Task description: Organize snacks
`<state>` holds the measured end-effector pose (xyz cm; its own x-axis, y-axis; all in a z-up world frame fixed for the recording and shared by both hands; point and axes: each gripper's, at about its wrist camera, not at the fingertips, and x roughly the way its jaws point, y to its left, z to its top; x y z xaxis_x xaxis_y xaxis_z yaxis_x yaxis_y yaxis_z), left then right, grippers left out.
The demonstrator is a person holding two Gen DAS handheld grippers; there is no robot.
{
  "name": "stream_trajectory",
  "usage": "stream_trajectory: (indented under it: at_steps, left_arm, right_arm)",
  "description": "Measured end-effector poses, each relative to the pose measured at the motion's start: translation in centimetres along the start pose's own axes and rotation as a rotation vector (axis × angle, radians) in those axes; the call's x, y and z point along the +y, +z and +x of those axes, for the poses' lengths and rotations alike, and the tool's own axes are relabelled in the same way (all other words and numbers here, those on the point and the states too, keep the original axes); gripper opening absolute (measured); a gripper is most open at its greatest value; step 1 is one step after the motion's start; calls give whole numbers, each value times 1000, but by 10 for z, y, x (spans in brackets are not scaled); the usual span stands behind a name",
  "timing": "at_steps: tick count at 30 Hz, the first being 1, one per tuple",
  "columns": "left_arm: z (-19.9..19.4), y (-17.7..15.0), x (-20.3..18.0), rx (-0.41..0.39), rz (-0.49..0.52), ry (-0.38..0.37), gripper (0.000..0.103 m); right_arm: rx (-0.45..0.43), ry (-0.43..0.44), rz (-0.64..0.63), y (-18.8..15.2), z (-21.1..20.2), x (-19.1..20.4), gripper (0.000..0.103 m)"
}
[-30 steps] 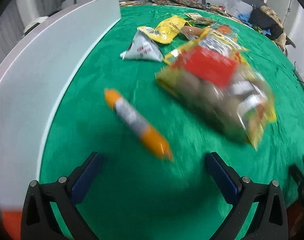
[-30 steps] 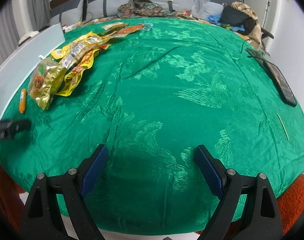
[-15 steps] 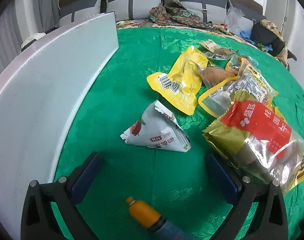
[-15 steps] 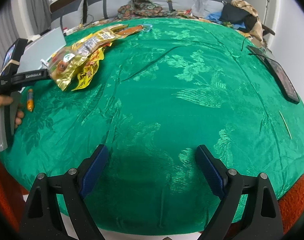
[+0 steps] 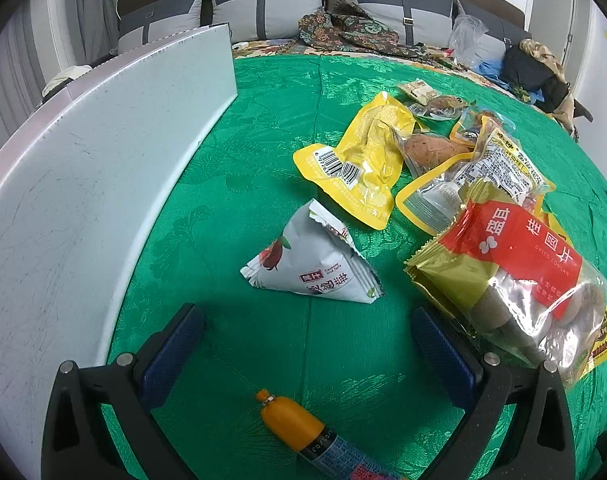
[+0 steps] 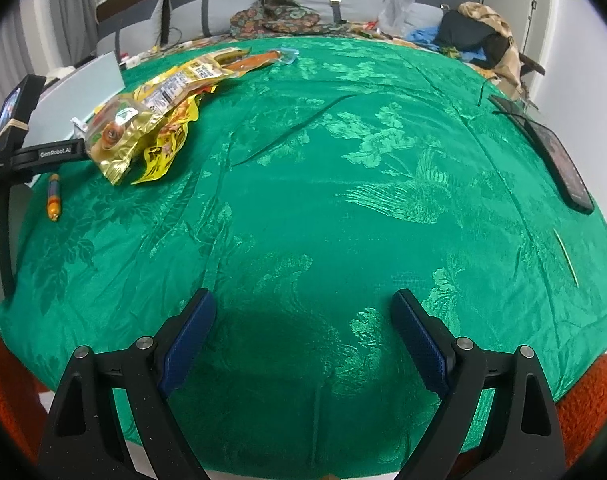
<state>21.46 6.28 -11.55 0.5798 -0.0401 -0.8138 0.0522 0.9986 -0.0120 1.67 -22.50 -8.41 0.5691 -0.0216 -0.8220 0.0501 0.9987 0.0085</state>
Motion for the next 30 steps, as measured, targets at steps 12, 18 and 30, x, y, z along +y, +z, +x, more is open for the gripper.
stream_trajectory:
  at_steps: [12, 18, 30]
  left_arm:
    - [0, 0, 0, 0, 0, 0, 103]
    - [1, 0, 0, 0, 0, 0, 103]
    - [0, 0, 0, 0, 0, 0, 103]
  right_arm:
    - [-3, 1, -7, -3, -3, -1, 92]
    - [-4, 1, -7, -3, -3, -1, 92]
    - [-4, 4, -6, -3, -3, -1, 92]
